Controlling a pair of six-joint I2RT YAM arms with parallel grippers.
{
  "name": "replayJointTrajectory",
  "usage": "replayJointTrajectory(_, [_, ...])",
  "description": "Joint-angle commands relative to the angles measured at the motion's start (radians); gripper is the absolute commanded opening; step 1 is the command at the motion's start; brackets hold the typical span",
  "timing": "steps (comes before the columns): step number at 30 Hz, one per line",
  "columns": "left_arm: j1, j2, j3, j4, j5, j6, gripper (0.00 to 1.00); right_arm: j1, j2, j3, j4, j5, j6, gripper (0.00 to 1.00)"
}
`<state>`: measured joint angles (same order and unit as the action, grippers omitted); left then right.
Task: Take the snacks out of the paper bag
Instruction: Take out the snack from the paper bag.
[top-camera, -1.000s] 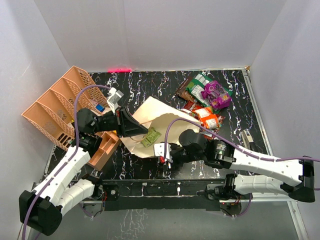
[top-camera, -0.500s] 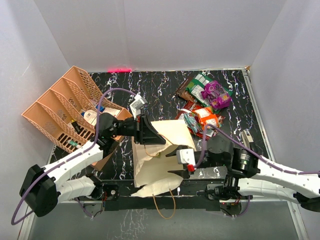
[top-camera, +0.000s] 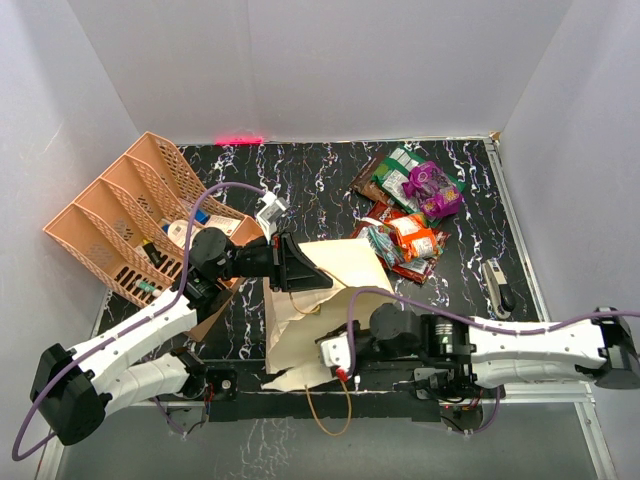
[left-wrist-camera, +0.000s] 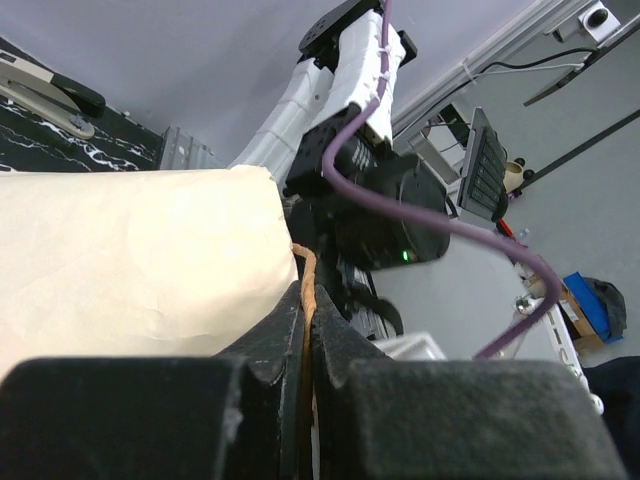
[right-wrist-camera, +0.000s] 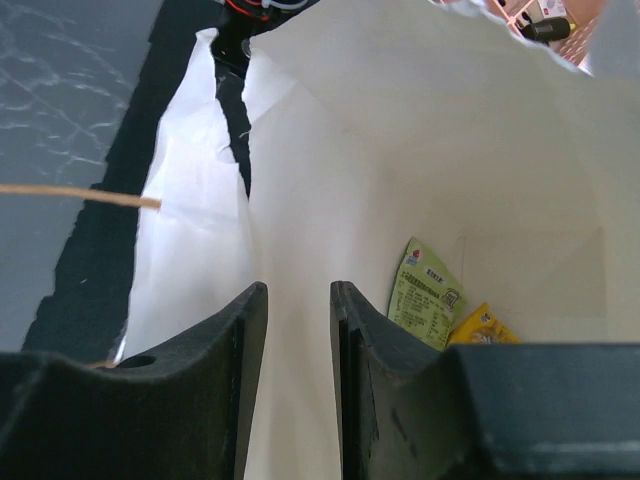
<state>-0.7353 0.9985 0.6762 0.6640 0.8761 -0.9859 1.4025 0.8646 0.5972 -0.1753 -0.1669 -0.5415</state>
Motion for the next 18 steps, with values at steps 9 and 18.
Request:
replayJointTrajectory(9, [-0.003,-0.068,0.055,-0.11,-0.091,0.125,0.0,0.101,0.314,-0.032,0.402,0.553,0.005,0.37])
replayJointTrajectory(18, [-0.003,-0.077,0.088,-0.119,-0.109,0.142,0.0,0.069,0.272,-0.142,0.497,0.491,-0.138,0.37])
